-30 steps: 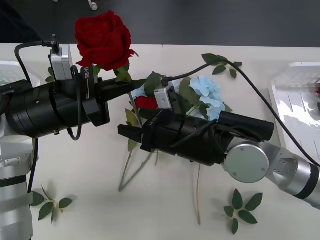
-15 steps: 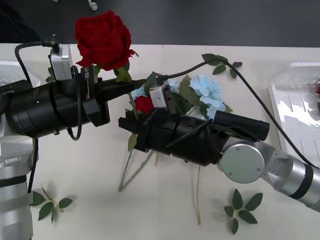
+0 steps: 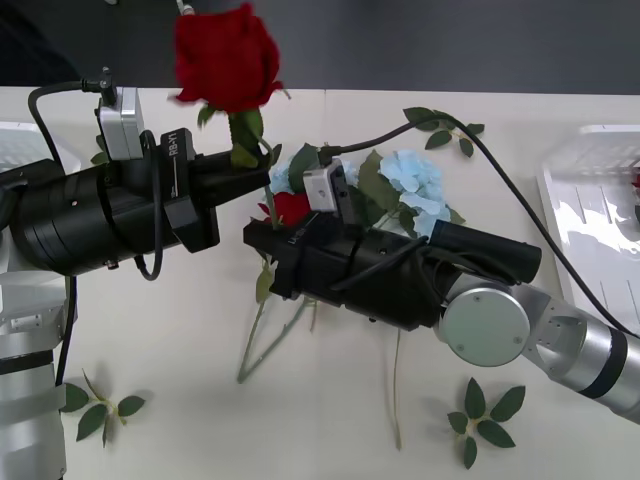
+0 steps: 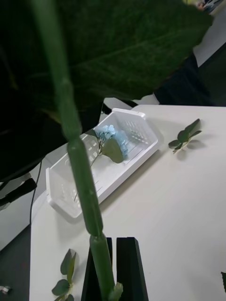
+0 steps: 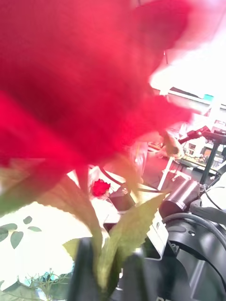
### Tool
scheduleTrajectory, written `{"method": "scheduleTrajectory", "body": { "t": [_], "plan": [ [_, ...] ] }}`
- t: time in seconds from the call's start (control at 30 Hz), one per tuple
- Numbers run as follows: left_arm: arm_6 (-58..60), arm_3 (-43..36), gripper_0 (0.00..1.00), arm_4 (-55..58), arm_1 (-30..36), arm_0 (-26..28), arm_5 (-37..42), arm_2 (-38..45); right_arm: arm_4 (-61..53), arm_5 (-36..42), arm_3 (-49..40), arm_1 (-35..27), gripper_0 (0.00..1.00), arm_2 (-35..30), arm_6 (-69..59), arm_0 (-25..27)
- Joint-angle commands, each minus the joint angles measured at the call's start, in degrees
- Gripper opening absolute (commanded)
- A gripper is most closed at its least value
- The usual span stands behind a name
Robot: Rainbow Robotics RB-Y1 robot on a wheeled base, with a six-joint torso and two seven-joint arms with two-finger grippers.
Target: Put the red flowers into the right box and the blue flowers into the left box
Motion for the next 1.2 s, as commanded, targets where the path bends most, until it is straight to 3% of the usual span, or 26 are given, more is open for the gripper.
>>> {"method": "scheduleTrajectory", "body": {
  "t": [0.03, 0.4, 0.73, 1.07, 1.2],
  "plan": [
    [-2.41, -1.74, 1.00, 0.43, 0.04, -0.91, 0.14, -0.22, 0.36, -1.04, -0.98, -2.17, 0.00, -0.70, 2.50, -1.04],
    [-2.41, -1.74, 1.00, 0.43, 0.04, -0.91, 0.14, -0.22, -1.40, -0.87, -2.21, -5.60, 0.00, -0.61, 2.32, -1.04],
    [-2.41, -1.74, 1.00, 0.43, 0.04, -0.91, 0.14, -0.22, -17.49, 0.63, -9.94, -21.07, 0.00, -5.62, 2.41, 0.90],
    [-2.41, -0.25, 1.00, -2.73, -0.84, -0.21, -0.65, 0.14, -24.96, 19.96, -10.73, -23.53, 0.00, -37.79, 1.44, 19.88],
    [-2.41, -0.16, 1.00, -5.72, 1.27, -0.56, -0.65, 0.75, -27.77, 26.11, -8.97, -24.67, 0.00, -46.84, 0.83, 24.63]
  ]
}}
